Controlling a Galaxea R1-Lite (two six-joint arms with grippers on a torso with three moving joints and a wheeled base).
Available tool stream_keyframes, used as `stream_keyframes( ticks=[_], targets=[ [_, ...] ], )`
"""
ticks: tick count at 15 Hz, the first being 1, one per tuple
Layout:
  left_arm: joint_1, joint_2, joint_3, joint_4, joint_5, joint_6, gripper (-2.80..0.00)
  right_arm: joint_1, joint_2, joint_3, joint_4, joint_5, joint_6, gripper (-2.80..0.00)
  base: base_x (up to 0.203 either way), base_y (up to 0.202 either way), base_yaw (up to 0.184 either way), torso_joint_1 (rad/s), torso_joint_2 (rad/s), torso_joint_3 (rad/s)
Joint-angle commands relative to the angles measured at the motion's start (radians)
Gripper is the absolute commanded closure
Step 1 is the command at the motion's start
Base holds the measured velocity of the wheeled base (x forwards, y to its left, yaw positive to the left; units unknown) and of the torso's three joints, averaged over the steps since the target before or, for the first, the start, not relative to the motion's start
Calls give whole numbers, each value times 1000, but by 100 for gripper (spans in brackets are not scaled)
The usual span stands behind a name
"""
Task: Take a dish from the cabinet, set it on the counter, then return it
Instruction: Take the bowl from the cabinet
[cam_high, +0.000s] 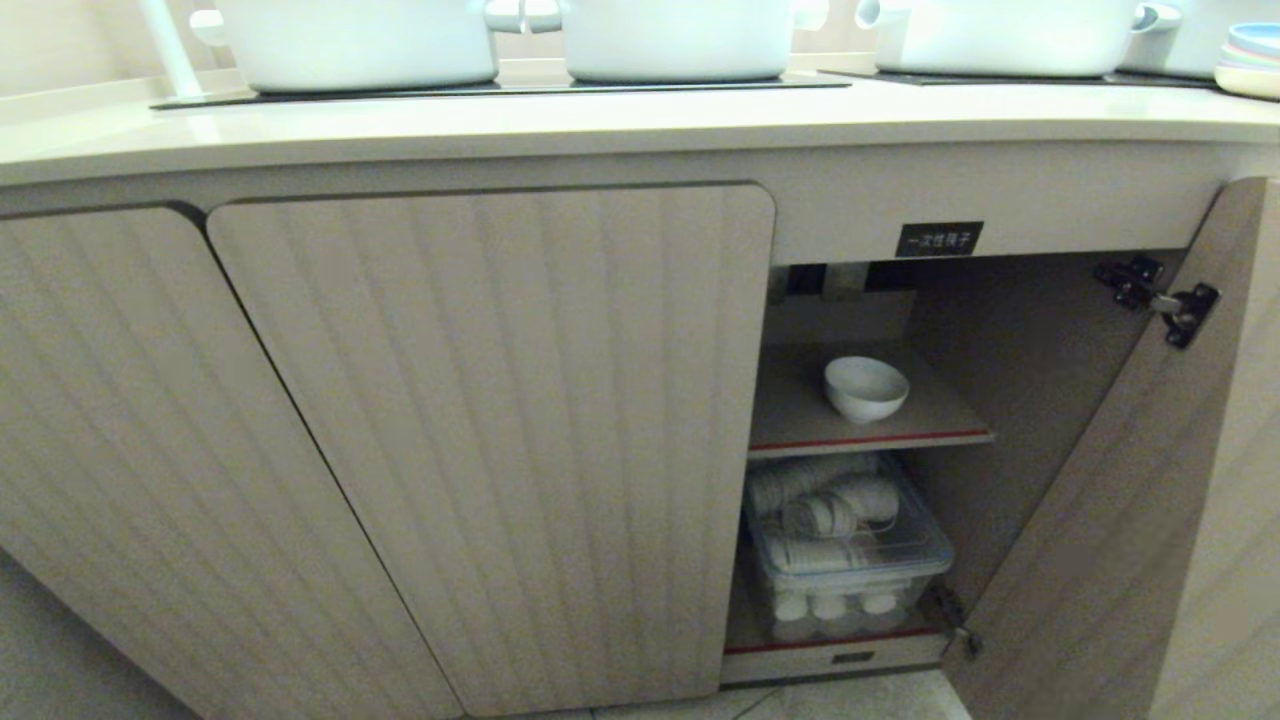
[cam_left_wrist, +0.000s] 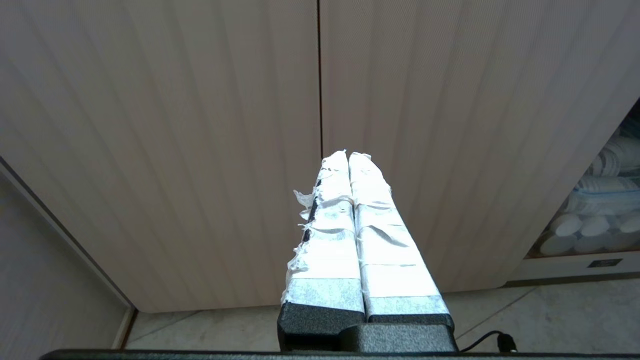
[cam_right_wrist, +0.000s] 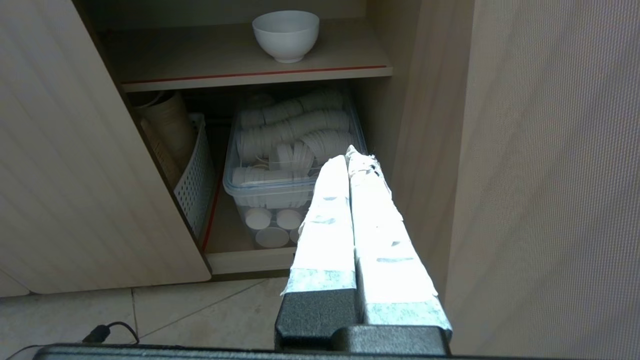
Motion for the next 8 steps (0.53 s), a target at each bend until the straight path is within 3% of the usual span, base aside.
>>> stream_keyframes(
  ticks=[1,8],
  targets=[
    [0,0,0,-1,0,0,0,0,0,0,0,0,0,0,0,0,0,0,0,0],
    [0,0,0,-1,0,0,0,0,0,0,0,0,0,0,0,0,0,0,0,0]
  ],
)
